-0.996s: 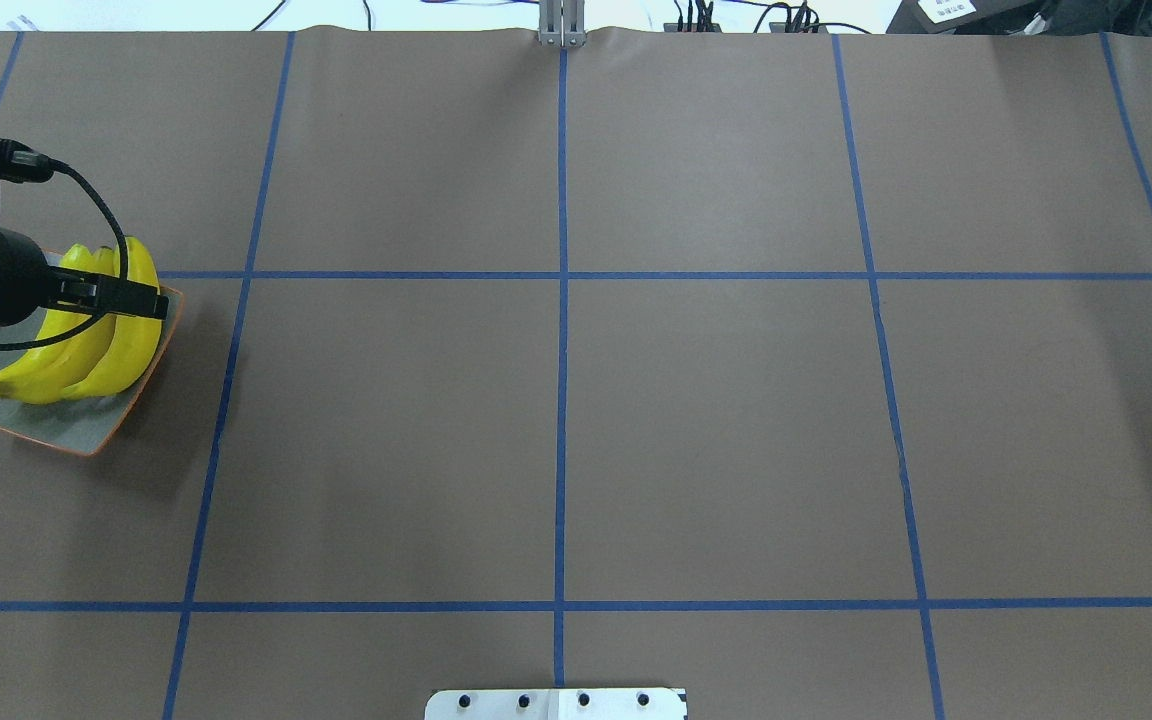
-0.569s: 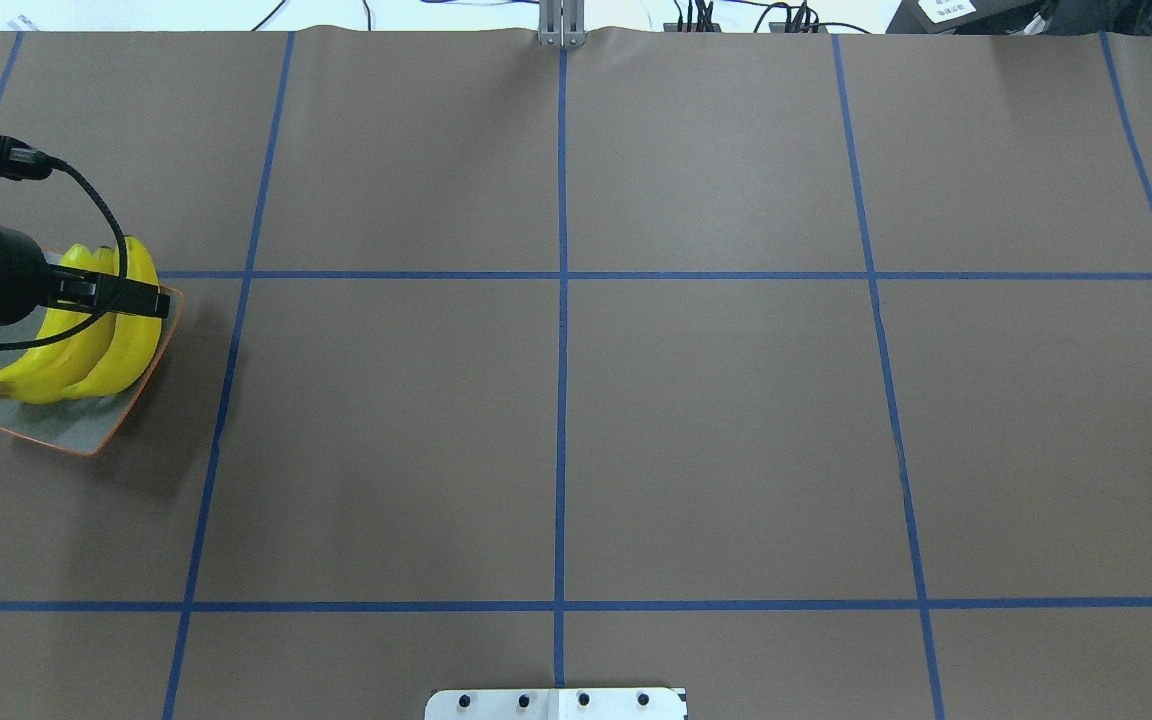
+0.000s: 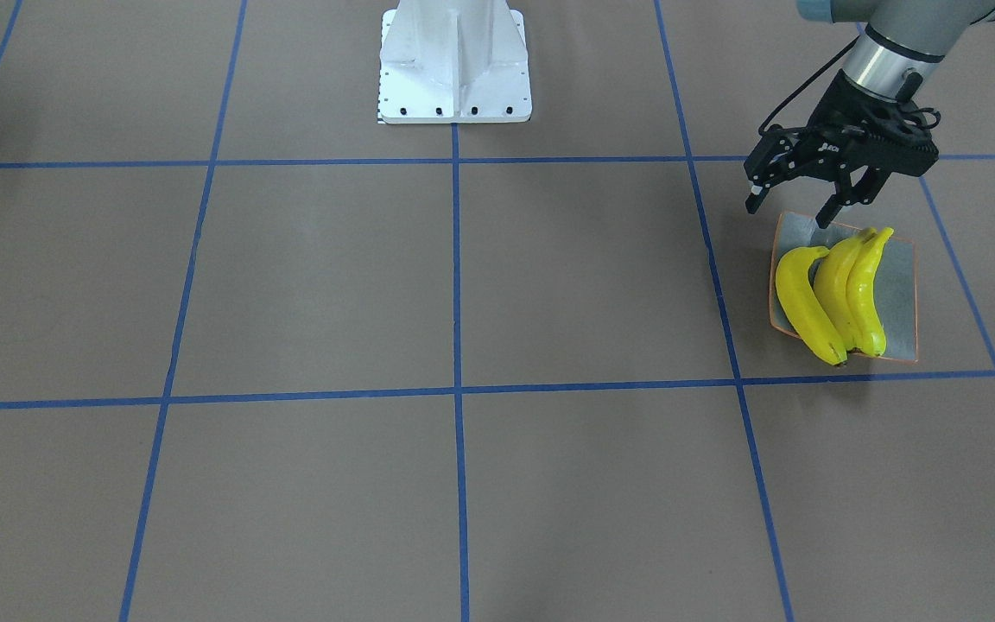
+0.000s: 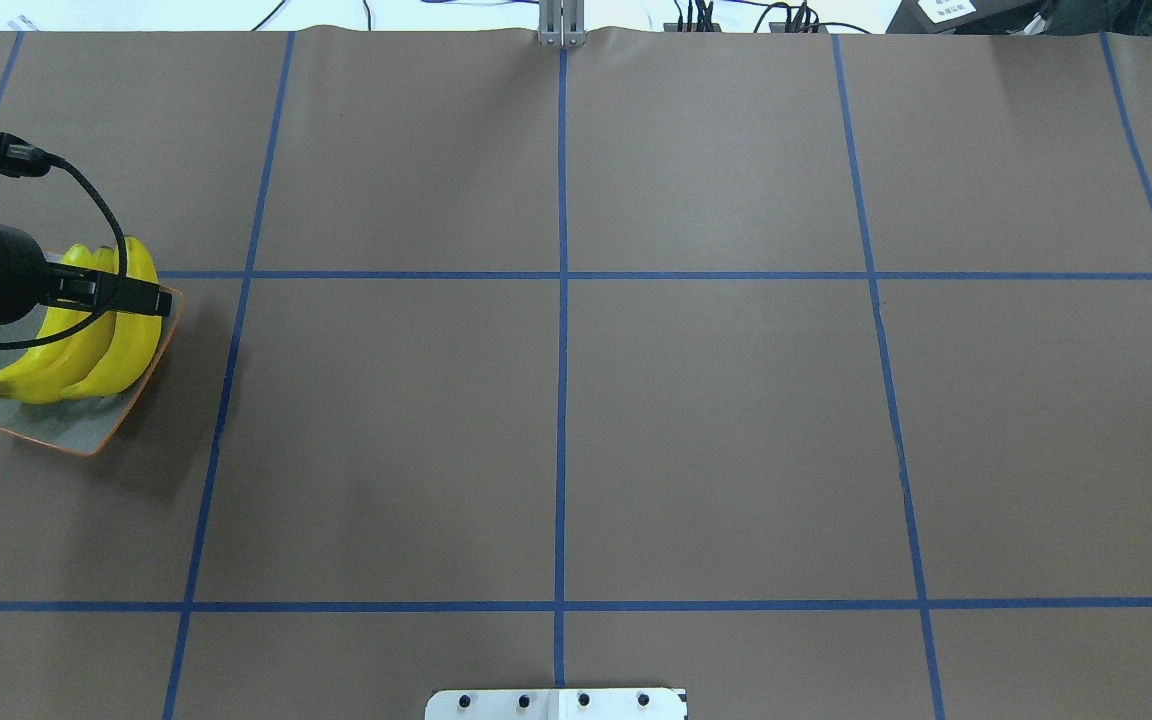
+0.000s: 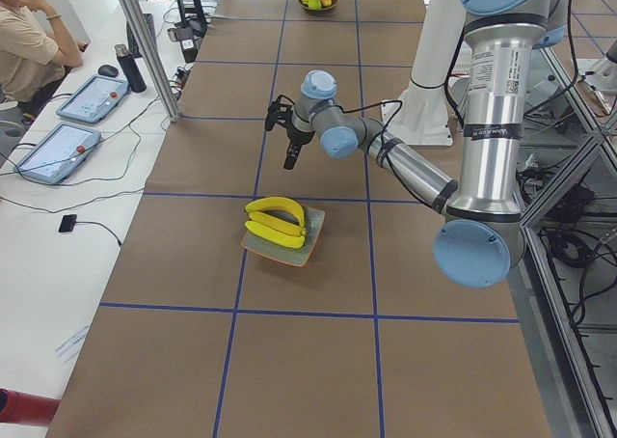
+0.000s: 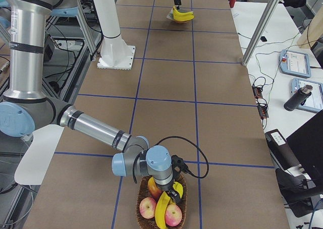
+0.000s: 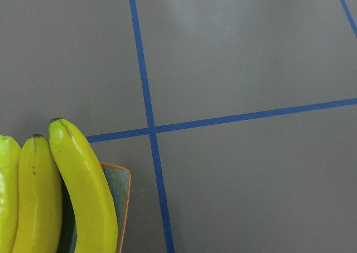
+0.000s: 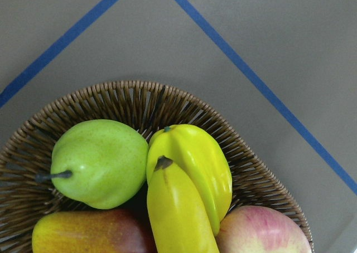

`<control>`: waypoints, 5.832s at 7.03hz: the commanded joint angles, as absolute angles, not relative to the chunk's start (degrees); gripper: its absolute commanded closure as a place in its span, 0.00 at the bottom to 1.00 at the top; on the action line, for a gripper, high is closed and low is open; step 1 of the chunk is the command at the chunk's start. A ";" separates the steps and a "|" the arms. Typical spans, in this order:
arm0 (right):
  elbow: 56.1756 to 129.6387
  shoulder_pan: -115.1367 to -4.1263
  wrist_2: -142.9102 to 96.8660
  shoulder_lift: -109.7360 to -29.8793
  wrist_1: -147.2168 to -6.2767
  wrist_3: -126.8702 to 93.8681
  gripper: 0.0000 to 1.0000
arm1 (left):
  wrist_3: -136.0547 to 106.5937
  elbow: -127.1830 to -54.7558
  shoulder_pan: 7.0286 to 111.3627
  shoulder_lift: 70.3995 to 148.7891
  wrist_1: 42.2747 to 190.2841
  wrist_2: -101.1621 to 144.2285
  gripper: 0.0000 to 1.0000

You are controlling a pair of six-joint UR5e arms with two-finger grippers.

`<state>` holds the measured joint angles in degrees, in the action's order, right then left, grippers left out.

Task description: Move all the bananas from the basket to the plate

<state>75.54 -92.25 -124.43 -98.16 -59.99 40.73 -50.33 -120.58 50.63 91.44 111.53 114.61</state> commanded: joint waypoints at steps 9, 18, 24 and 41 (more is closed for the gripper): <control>71.28 -86.49 -119.36 -96.42 -56.60 40.25 0.47 | -50.27 -120.59 50.71 91.23 111.53 114.52 0.00; 81.53 -94.02 -119.62 -96.15 -66.30 46.37 1.00 | -50.36 -120.15 50.71 91.32 111.53 114.61 0.00; 96.50 -94.93 -123.98 -85.53 -91.76 33.89 1.00 | -51.06 -121.20 50.63 91.41 111.71 114.96 0.00; 106.02 -49.84 -119.88 -40.46 -99.49 -96.83 1.00 | -75.41 -117.25 41.68 115.12 130.43 114.61 0.00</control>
<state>108.47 -50.98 -120.10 -44.10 -98.09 -94.50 -75.38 -117.81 43.75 113.32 129.29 114.88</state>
